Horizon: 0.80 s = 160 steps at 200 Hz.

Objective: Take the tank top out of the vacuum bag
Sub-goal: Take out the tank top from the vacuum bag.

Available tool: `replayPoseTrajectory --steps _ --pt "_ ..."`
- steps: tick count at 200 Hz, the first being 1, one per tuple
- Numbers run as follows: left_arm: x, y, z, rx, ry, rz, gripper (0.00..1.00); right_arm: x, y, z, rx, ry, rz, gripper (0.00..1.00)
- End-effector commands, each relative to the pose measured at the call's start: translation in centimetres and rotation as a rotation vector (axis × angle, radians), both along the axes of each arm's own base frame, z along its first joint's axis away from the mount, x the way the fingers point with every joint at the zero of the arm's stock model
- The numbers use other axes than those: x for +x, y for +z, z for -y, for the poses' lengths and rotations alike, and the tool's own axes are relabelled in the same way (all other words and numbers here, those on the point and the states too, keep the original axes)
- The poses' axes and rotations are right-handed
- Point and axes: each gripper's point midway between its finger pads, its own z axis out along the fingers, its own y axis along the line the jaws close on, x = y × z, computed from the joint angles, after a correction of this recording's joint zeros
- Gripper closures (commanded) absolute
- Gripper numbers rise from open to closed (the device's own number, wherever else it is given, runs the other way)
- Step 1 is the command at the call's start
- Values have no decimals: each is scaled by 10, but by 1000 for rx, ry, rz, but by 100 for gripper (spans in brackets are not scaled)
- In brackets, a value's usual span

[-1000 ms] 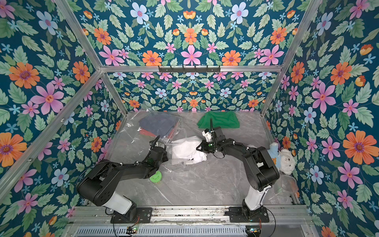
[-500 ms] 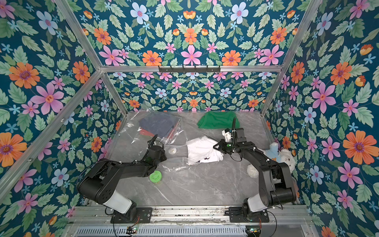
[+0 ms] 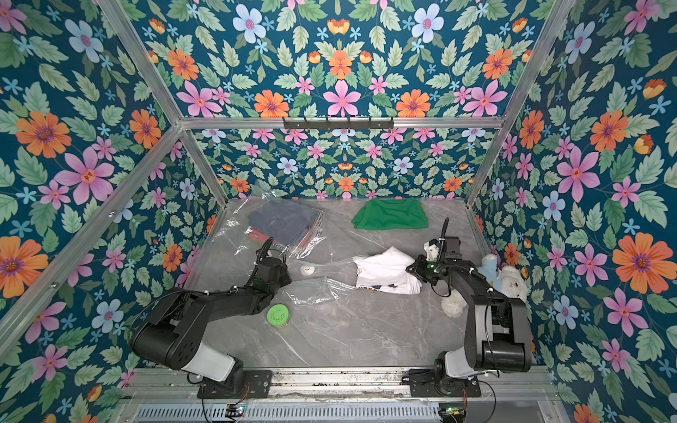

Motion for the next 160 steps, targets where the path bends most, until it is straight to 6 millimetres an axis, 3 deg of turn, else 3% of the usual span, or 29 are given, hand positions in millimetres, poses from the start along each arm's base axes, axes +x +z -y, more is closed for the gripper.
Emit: replayPoseTrajectory --steps 1,66,109,144,160 --pt "-7 -2 -24 76 71 -22 100 8 -12 20 -110 -35 -14 100" --pt "-22 3 -58 120 170 -39 100 8 -27 43 -234 -82 -58 100" --pt "-18 6 -49 69 138 -13 100 12 -32 32 -168 -66 -57 100" --pt "-18 9 -47 58 131 2 100 15 -3 25 -175 -65 45 36" --pt "-18 11 -47 54 133 9 100 13 14 20 -236 -45 98 26"
